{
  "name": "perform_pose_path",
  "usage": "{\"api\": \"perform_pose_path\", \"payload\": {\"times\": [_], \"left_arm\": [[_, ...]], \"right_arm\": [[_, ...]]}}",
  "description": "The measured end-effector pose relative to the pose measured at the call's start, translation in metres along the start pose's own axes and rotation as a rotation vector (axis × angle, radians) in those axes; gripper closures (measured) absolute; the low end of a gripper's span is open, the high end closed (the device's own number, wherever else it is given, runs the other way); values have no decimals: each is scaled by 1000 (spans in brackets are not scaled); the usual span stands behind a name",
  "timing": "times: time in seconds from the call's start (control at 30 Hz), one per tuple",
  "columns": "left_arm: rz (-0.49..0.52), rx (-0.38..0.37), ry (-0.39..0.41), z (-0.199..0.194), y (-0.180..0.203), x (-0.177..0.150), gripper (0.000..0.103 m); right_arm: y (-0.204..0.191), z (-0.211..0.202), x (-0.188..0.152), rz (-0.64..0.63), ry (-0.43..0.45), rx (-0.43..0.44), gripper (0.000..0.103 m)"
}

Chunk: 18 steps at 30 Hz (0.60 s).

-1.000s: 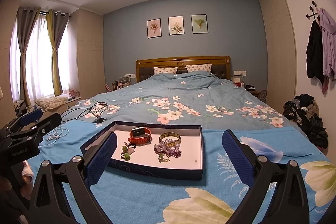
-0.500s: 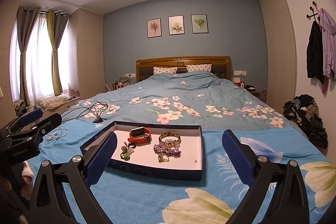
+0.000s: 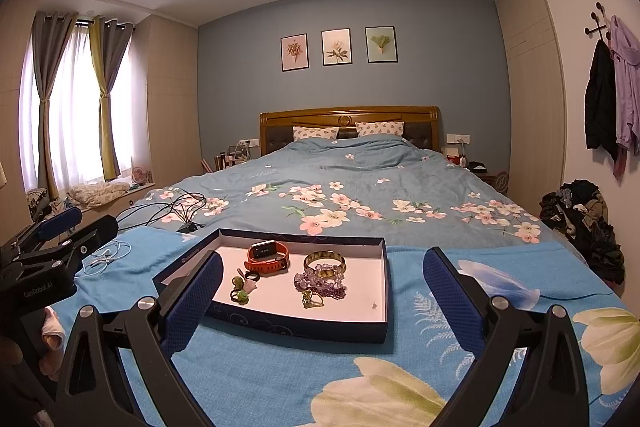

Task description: Organize jewelry

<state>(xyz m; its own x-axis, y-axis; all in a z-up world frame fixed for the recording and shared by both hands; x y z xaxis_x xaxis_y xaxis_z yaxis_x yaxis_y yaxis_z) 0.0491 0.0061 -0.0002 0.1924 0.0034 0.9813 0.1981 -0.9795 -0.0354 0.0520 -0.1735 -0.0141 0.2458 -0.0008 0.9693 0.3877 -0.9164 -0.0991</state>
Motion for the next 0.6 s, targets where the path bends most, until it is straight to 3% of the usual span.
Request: {"api": "perform_pose_path", "payload": {"times": [0.6], "left_arm": [[-1, -2, -6, 2, 0, -2, 5]], "right_arm": [[0, 0, -1, 2, -1, 3, 6]]}}
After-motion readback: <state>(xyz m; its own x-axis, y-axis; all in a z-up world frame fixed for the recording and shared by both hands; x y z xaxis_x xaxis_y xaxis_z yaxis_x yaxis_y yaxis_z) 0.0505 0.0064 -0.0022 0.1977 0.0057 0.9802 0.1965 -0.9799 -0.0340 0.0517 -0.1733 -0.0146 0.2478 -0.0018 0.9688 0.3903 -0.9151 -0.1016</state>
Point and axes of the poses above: each gripper's, at about its wrist camera, not at the fingertips, and z roughly the way its jaws point, y to its right, x to its top, the point moved 5 cm from there along z, roughly the way its jaws point, and after that the axes turned 13 degrees about x, right-handed, at the moved point
